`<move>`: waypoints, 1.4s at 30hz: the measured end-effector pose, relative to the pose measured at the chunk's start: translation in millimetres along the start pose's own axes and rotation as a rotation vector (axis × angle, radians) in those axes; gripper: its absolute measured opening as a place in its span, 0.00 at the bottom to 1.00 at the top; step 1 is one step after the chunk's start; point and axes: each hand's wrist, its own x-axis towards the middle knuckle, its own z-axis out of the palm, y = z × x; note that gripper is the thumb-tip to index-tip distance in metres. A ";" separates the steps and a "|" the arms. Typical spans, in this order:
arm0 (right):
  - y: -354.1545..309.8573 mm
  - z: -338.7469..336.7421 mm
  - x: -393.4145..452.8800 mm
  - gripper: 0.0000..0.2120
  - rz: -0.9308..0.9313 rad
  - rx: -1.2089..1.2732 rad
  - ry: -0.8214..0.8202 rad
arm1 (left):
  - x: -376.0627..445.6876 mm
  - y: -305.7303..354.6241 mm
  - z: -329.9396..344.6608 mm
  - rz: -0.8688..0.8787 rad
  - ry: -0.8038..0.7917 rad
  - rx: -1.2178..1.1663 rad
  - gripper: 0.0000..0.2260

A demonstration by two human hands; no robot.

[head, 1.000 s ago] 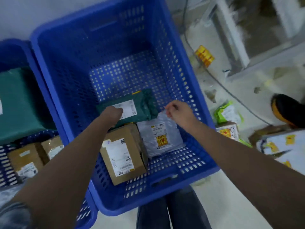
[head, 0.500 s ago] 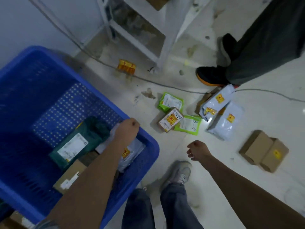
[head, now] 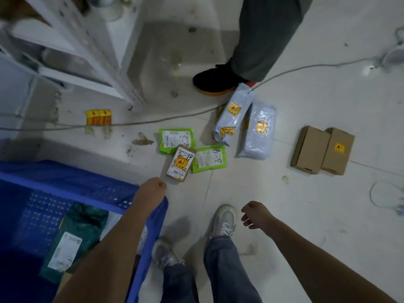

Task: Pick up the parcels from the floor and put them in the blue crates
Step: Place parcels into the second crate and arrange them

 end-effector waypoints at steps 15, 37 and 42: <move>9.8 -129.8 51.4 0.10 0.010 0.323 0.060 | 26.1 183.6 118.4 0.163 -0.246 0.380 0.13; -68.8 -239.0 204.0 0.12 -0.055 0.409 0.118 | 172.5 290.7 228.3 -0.101 -0.330 0.387 0.19; -77.7 -238.0 258.8 0.23 -0.040 0.303 0.080 | 217.2 279.1 261.6 -0.129 -0.301 0.404 0.25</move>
